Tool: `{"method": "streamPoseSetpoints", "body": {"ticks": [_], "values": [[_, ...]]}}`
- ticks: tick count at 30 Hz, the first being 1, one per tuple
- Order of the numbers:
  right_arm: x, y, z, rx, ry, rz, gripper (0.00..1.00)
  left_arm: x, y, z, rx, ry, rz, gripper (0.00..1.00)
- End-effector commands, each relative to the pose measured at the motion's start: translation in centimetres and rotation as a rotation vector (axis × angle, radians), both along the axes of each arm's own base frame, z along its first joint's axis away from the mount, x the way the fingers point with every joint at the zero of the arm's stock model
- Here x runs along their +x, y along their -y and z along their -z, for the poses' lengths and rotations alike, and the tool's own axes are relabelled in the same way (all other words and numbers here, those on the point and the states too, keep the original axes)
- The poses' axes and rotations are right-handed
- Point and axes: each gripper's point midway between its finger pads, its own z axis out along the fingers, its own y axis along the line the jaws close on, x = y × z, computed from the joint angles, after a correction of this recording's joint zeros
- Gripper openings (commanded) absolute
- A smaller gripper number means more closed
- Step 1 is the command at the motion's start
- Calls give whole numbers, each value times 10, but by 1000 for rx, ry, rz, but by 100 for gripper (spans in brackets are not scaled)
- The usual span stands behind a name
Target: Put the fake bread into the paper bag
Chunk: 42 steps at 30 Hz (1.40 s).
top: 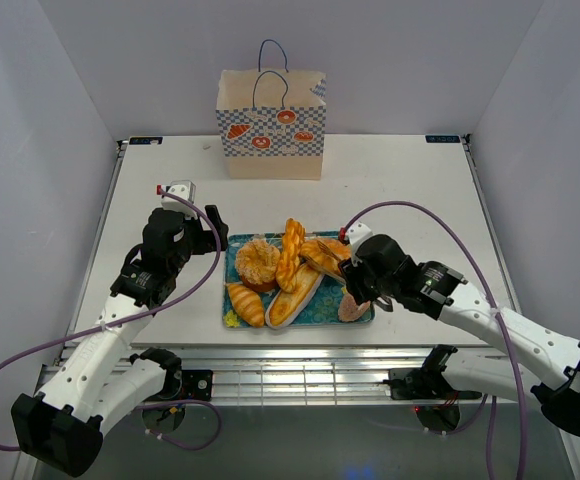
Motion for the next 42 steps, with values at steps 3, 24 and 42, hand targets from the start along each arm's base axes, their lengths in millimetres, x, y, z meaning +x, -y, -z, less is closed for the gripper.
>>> {"method": "streamPoseSetpoints", "body": {"ticks": [3,24,42], "values": [[9,-3,-5,27,39,35,39,1,4,-21,-15,42,20,98],[-5,-6,-85,267,135,14,8,1,3,-20,-12,41,16,98],[-9,-11,-155,455,213,19,8,1,5,-19,-16,37,22,98]]}}
